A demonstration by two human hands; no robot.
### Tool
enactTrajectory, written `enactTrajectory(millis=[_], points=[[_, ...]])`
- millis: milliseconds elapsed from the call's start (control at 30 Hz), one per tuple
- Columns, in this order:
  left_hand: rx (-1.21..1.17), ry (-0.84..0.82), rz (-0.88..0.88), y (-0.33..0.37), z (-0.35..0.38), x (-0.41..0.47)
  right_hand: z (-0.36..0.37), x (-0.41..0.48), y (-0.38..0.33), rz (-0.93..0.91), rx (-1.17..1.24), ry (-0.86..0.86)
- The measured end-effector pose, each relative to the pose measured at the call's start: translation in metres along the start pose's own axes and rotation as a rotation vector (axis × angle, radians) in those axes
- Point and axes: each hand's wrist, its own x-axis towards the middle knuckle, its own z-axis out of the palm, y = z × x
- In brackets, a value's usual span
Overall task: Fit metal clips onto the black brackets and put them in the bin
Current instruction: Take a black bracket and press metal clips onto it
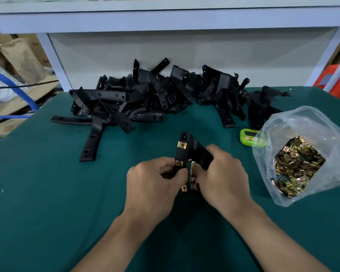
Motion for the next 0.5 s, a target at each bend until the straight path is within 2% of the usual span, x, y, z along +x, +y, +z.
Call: enactTrajectory(millis=[167,333,500], points=[[0.026,0.042,-0.001,-0.003,-0.004,0.006,-0.017,0.006,-0.008,-0.048,0.116,-0.138],[-0.007,0.119,0.132,0.023,-0.011,0.001,-0.048,-0.016,-0.022,-0.098,0.236,-0.232],[-0.064,0.006,0.245,0.065,0.000,-0.004,-0.103,-0.041,-0.012,-0.034,0.432,-0.261]])
